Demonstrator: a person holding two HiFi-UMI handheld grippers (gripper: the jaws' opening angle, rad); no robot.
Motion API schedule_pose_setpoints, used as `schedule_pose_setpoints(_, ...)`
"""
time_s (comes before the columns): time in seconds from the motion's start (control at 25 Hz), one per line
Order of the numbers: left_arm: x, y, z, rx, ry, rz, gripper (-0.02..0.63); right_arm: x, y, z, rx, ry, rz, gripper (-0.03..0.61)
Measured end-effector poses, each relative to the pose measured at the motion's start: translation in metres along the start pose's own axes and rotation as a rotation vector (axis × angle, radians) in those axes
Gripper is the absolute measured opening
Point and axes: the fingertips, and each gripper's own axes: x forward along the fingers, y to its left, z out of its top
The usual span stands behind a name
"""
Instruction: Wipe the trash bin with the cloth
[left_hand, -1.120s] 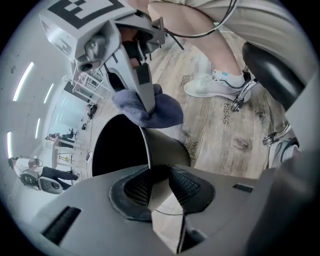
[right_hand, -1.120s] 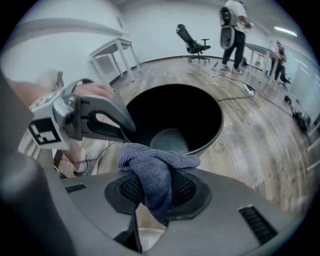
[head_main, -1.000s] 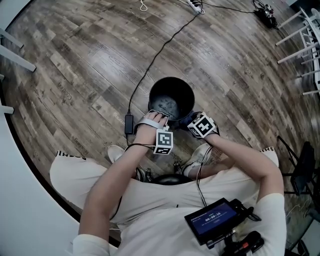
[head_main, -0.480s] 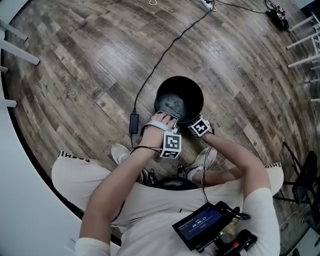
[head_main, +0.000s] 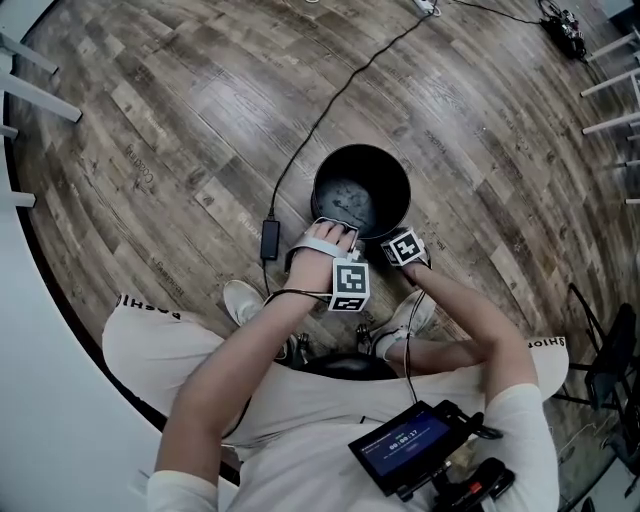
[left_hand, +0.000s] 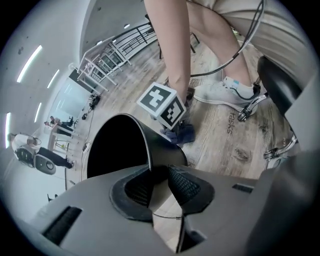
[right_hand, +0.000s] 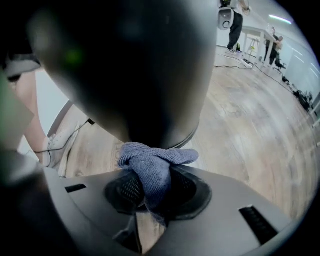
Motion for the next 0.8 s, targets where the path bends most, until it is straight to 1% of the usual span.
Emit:
schedule_pose_setpoints(0.04, 0.0, 0.001, 0.0, -0.007, 0.006, 0.001, 0.098, -0.013, 0.004, 0.0, 0.027, 0.001, 0.013, 0.1)
schedule_pose_setpoints(0.12, 0.0, 0.001, -0.002, -0.028, 0.018, -0.002, 0.098, -0.042, 0.016, 0.002, 0.028, -0.004, 0.043, 0.1)
schedule_pose_setpoints(0.2, 0.0, 0.001, -0.002, -0.064, 0.035, -0.007, 0.098, -0.069, 0.028, 0.003, -0.014, -0.011, 0.062, 0.1)
schedule_pose_setpoints(0.32, 0.0, 0.0, 0.003, -0.112, 0.05, -0.01, 0.1, -0.112, 0.045, 0.013, -0.074, -0.042, 0.069, 0.1)
schedule_pose_setpoints(0.44, -0.001, 0.0, 0.006, -0.123, 0.033, -0.011, 0.101, -0.147, 0.057, 0.028, -0.093, -0.082, 0.074, 0.1)
schedule_pose_setpoints(0.52, -0.001, -0.005, 0.006, -0.101, -0.007, -0.034, 0.101, -0.165, 0.065, 0.036, -0.077, -0.104, 0.082, 0.1)
schedule_pose_setpoints(0.6, -0.002, -0.009, 0.0, -0.063, -0.025, -0.061, 0.115, -0.18, 0.073, 0.042, -0.064, -0.122, 0.092, 0.1)
schedule_pose_setpoints(0.68, -0.001, -0.011, -0.011, -0.021, -0.01, -0.058, 0.149, -0.189, 0.082, 0.047, -0.064, -0.132, 0.105, 0.1)
schedule_pose_setpoints(0.8, 0.001, -0.008, -0.019, 0.056, 0.036, -0.011, 0.15, -0.194, 0.094, 0.054, -0.064, -0.141, 0.129, 0.1)
